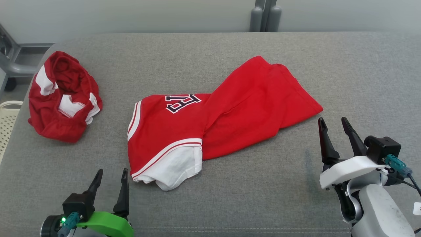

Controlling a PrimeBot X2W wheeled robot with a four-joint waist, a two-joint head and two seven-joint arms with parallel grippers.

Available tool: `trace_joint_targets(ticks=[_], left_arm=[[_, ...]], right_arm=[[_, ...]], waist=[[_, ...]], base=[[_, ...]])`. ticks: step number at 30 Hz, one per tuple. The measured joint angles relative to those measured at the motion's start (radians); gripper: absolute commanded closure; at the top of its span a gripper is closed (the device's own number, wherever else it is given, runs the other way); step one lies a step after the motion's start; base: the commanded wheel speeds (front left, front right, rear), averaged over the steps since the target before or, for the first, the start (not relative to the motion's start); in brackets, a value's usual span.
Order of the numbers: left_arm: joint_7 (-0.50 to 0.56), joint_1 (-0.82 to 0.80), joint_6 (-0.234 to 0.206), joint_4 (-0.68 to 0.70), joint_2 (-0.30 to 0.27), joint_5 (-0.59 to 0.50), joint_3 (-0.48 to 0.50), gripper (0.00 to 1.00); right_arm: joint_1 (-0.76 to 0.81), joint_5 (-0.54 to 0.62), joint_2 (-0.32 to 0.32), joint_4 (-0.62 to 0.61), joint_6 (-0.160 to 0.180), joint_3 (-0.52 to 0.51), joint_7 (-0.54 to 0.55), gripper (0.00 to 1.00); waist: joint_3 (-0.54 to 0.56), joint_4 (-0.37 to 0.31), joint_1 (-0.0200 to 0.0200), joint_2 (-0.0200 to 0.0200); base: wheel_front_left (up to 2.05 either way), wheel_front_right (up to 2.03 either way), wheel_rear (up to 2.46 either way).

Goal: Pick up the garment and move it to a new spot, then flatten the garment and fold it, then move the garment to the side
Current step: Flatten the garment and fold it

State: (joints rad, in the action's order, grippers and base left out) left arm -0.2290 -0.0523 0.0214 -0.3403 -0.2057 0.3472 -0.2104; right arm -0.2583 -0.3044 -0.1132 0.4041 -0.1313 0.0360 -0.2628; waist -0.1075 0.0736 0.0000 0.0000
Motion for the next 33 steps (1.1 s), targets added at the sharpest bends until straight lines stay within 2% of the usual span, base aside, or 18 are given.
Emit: trace_joint_targets(ticks=[7,11,20,33], left_arm=[[-0.029,0.009,-0.059,0.106,0.009,-0.038,0.042,0.00],[-0.031,0.012,-0.083,0.166,0.034,-0.068,0.068,0.00],[-0.032,0.019,-0.060,0.202,0.081,-0.107,0.082,0.00],[-0.032,-0.032,-0.017,0.206,0.133,-0.138,0.085,0.00]], right_arm=[[-0.017,0.008,-0.007,0.000,0.000,-0.003,0.000,0.00],[-0.033,0.020,-0.025,0.012,0.000,0.001,0.000,0.00],[-0.146,0.035,-0.072,0.086,0.000,0.019,0.055,0.00],[-0.482,0.021,-0.171,0.423,0.000,0.105,0.152,0.00]], waist=[[0.002,0.033,0.0000,0.0000],[0.007,0.044,0.0000,0.0000],[-0.004,0.067,0.0000,0.0000],[-0.092,0.144,0.0000,0.0000]], base=[[0.00,0.00,0.00],[0.00,0.00,0.00],[0.00,0.00,0.00],[0.00,0.00,0.00]])
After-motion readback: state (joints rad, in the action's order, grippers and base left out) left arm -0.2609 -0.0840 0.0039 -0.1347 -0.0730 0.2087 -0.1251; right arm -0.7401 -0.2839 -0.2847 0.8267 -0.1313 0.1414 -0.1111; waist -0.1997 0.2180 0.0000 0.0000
